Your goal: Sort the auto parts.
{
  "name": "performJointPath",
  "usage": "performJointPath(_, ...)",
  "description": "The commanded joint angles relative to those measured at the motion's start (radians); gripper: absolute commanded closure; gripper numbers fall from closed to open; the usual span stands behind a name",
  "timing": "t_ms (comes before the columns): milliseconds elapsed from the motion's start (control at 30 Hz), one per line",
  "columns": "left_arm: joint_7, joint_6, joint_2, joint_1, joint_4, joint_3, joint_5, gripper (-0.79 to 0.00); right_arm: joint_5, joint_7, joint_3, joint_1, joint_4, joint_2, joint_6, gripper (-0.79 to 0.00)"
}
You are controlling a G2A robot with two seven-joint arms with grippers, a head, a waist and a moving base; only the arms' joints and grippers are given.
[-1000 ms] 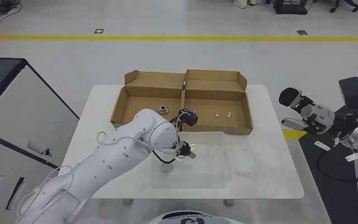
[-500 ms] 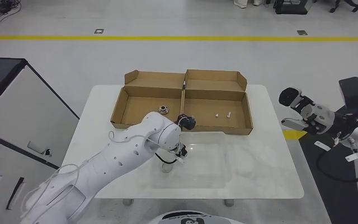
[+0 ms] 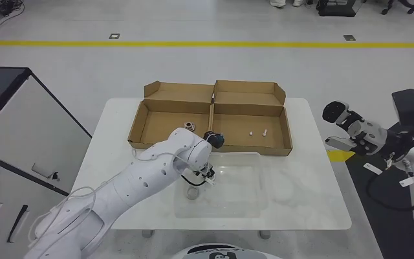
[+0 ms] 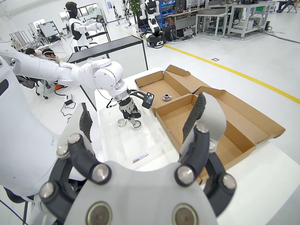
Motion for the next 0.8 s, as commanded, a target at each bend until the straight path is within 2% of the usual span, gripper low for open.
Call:
performJointPath(0,0.0,0.0,-0.004,0.002,0.002,0.004,-0.006,-0.305,0.0,0.0,0.0,0.0,0.0,0.0,0.0,-0.785)
performJointPath(767,-0.024,-0.044,-0.022,0.012,0.011,0.018,0.044,-0.314,0.0,0.0,0.0,0.0,0.0,0.0,0.0,-0.785)
